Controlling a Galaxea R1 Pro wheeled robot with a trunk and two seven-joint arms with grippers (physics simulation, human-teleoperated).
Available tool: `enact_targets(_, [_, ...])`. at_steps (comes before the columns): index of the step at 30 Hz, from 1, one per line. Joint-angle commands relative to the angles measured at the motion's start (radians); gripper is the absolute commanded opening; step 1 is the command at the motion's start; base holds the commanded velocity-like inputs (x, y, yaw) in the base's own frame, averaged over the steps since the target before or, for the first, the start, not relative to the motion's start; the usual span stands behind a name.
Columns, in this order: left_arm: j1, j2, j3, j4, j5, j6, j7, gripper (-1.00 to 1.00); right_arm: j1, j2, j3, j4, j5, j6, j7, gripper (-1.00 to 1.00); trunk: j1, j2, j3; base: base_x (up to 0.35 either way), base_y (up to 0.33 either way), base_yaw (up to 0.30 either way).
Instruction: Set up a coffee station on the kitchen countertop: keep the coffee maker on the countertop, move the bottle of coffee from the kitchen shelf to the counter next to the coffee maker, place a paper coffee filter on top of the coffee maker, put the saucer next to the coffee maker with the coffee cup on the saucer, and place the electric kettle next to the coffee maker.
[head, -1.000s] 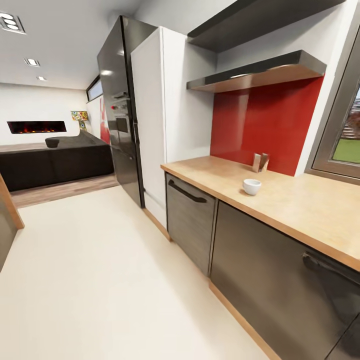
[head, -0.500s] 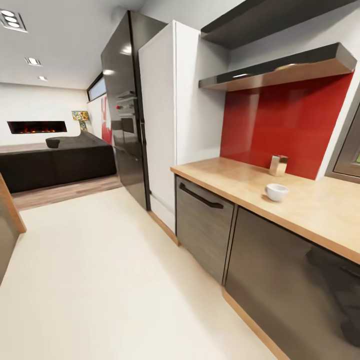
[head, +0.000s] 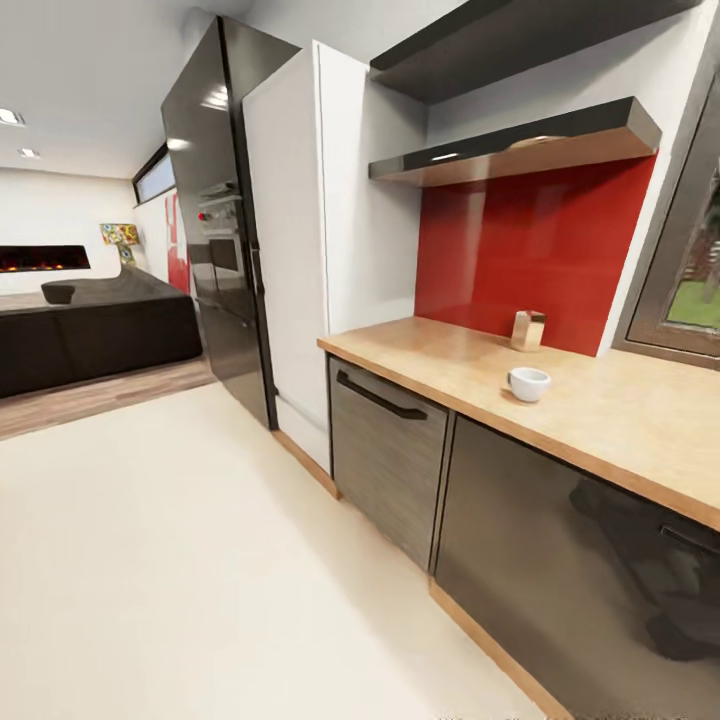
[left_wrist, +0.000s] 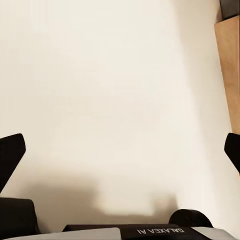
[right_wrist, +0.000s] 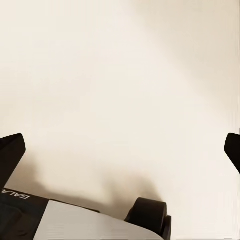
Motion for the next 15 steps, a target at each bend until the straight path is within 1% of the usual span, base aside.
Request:
enact_targets(1, [0.000, 0.000, -0.008, 0.000, 0.010, 0.003, -0.003, 1.00, -0.002, 0.001, -0.008, 0.001, 0.011, -0.008, 0.005, 1.00, 0.000, 0.000, 0.000, 0.002, 0.002, -0.259])
enact_targets(15, [0.000, 0.000, -0.008, 0.000, 0.010, 0.002, -0.003, 1.00, -0.001, 0.001, -0.008, 0.001, 0.011, -0.008, 0.005, 1.00, 0.000, 0.000, 0.009, 0.000, 0.000, -0.253])
